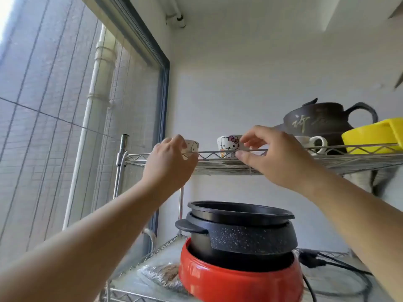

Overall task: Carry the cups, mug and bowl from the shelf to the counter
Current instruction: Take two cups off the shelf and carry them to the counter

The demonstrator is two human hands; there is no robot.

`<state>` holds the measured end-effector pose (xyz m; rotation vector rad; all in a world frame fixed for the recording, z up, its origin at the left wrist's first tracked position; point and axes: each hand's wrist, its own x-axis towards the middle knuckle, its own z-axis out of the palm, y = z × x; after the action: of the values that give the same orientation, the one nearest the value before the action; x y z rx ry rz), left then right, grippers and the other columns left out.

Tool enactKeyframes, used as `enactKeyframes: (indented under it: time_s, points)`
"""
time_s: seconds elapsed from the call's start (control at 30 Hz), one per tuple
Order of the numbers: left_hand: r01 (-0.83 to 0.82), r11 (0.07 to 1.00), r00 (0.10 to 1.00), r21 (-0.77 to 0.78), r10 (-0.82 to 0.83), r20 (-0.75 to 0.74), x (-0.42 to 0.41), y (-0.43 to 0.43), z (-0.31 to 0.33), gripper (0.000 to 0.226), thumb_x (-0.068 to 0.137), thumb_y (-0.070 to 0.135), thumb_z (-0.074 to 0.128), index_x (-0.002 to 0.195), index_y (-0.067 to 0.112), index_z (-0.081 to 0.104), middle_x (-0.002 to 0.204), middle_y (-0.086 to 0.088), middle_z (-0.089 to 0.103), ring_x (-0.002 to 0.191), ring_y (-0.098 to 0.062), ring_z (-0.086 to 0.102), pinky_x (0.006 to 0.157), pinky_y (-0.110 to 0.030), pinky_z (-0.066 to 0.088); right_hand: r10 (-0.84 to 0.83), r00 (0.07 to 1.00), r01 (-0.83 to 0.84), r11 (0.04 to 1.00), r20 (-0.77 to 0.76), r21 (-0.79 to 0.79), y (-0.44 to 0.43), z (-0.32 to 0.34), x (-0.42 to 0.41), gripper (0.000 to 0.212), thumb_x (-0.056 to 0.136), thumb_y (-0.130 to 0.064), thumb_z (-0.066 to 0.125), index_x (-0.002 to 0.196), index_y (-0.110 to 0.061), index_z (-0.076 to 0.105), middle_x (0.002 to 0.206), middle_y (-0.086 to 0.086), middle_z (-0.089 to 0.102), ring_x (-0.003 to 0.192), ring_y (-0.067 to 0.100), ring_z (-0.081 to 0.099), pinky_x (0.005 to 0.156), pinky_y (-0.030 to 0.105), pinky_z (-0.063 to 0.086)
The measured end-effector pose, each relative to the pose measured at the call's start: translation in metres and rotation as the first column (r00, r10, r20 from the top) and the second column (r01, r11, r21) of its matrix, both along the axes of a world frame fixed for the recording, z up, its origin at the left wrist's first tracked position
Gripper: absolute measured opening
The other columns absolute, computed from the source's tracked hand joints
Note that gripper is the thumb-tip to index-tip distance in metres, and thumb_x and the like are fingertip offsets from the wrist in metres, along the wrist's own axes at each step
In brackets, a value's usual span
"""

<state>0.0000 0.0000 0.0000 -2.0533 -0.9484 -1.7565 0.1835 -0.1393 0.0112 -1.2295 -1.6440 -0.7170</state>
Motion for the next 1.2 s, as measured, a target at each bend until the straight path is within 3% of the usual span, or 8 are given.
enactKeyframes:
  time_s: [0.33,0.43,0.63,0.73,0.83,0.9,1.07,1.2]
  points:
    - [-0.159,0.872,0.987,-0.463,0.138,-0.08,0.005,0.041,0.065,0.096,0.059,0.077,0.064,0.125,0.008,0.048,0.111,-0.01,0.062,0.099,-0.03,0.06,0.074,-0.033,0.048,-0.385,0.915,0.349,0.904,-0.117,-0.247,0.052,0.066,-0.008,0.092,0.065,-0.071,0.066,0.131,-0.01,0.045,0.134,0.011,0.053,0.118,0.029,0.052,0.078,0.029,0.036]
    - [-0.197,0.848,0.979,-0.493,0.147,-0.139,0.008,0.05,0.075,0.099,0.057,0.081,0.064,0.122,0.007,0.057,0.099,-0.008,0.059,0.088,-0.029,0.059,0.072,-0.031,0.046,-0.436,0.892,0.354,0.837,-0.117,-0.416,0.059,0.077,-0.014,0.073,0.064,-0.072,0.067,0.104,-0.012,0.058,0.109,0.011,0.061,0.087,0.027,0.056,0.062,0.026,0.038]
    - [-0.155,0.692,0.97,-0.705,-0.03,-0.243,0.014,0.06,0.089,0.098,0.073,0.074,0.057,0.143,0.008,0.039,0.14,-0.011,0.052,0.125,-0.031,0.052,0.103,-0.036,0.042,-0.462,0.885,0.363,0.767,-0.062,-0.529,0.067,0.082,-0.012,0.052,0.075,-0.057,0.07,0.103,-0.013,0.065,0.117,0.01,0.065,0.089,0.026,0.058,0.075,0.029,0.043]
    - [-0.125,0.742,0.986,-0.659,0.02,-0.165,0.012,0.062,0.088,0.085,0.065,0.075,0.064,0.12,0.009,0.058,0.095,-0.007,0.066,0.081,-0.023,0.065,0.061,-0.029,0.051,-0.393,0.891,0.244,0.836,-0.227,-0.491,0.073,0.079,-0.009,0.045,0.064,-0.05,0.08,0.084,-0.012,0.066,0.101,0.011,0.071,0.09,0.028,0.07,0.075,0.033,0.054]
    - [0.012,0.759,0.997,-0.651,-0.061,-0.052,0.009,0.063,0.084,0.072,0.057,0.072,0.072,0.095,0.012,0.06,0.091,-0.003,0.063,0.083,-0.021,0.061,0.071,-0.03,0.05,-0.312,0.88,0.162,0.906,-0.358,-0.391,0.072,0.079,-0.009,0.062,0.052,-0.049,0.085,0.09,-0.008,0.058,0.092,0.01,0.066,0.076,0.028,0.069,0.063,0.036,0.06]
    - [0.192,0.812,0.981,-0.551,-0.163,0.101,0.004,0.063,0.081,0.056,0.05,0.063,0.081,0.073,0.017,0.06,0.076,-0.001,0.064,0.068,-0.014,0.06,0.056,-0.022,0.049,-0.226,0.874,0.085,0.942,-0.43,-0.324,0.072,0.08,-0.008,0.081,0.048,-0.05,0.085,0.106,-0.01,0.044,0.102,0.007,0.058,0.086,0.028,0.066,0.067,0.046,0.062]
    - [0.667,0.689,0.744,-0.283,-0.599,0.295,-0.01,0.043,0.072,0.041,0.06,0.047,0.086,0.081,0.019,0.066,0.079,-0.001,0.077,0.074,-0.012,0.072,0.076,-0.034,0.059,0.038,0.843,-0.081,0.995,-0.536,-0.056,0.062,0.079,-0.007,0.101,0.05,-0.048,0.087,0.132,-0.011,0.039,0.119,0.002,0.051,0.102,0.022,0.058,0.079,0.043,0.059]
    - [0.876,0.45,0.482,-0.174,-0.805,0.346,-0.015,0.015,0.058,0.022,0.073,0.029,0.082,0.086,0.016,0.07,0.078,0.0,0.078,0.08,-0.012,0.074,0.08,-0.034,0.06,0.284,0.796,-0.256,0.958,-0.535,0.129,0.037,0.071,-0.014,0.074,0.051,-0.041,0.089,0.112,-0.01,0.062,0.108,0.003,0.069,0.095,0.014,0.068,0.079,0.028,0.057]
